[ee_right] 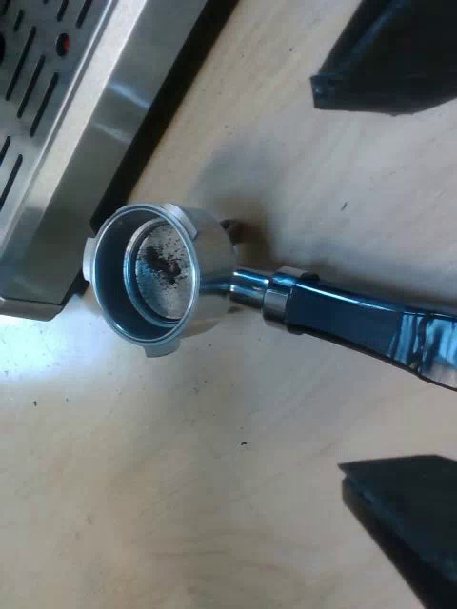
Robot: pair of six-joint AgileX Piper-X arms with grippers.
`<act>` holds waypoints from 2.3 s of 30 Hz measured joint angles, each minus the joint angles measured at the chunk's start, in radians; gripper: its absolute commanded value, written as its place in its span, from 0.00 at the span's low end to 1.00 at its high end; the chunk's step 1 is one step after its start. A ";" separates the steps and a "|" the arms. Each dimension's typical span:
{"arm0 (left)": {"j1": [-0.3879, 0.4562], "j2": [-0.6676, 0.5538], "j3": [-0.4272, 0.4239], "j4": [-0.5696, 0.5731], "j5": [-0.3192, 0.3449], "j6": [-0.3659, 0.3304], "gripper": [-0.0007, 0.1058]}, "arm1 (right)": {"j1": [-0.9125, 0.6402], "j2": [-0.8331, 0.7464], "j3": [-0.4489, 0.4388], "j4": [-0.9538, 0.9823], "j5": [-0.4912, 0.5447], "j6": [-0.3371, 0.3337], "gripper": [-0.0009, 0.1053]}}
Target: Grind coffee beans and then tamp
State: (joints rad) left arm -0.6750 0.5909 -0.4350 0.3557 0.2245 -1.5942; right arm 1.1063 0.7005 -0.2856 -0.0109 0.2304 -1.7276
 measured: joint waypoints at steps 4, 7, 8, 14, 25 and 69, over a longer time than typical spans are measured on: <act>0.000 0.050 -0.050 -0.006 0.000 0.000 0.01 | 0.000 0.000 0.000 0.000 0.000 -0.002 0.78; 0.000 0.109 -0.091 -0.010 0.000 0.000 0.01 | 0.000 0.000 0.000 0.000 0.000 -0.001 0.78; 0.000 0.134 -0.105 -0.012 0.000 0.000 0.01 | 0.000 0.000 0.000 0.000 0.000 -0.001 0.78; 0.000 0.228 -0.156 -0.030 0.036 0.000 0.01 | 0.000 0.000 0.000 0.000 0.000 -0.001 0.78; 0.000 0.320 -0.156 -0.057 0.062 0.000 0.01 | 0.000 0.000 0.000 -0.062 0.000 -0.001 0.78; 0.000 0.622 -0.156 -0.143 0.077 0.000 0.01 | 0.000 0.000 0.000 -0.067 0.000 -0.001 0.78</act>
State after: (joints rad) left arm -0.6750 1.2127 -0.5911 0.2130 0.3011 -1.5942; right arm 1.1063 0.7005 -0.2856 -0.0783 0.2304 -1.7285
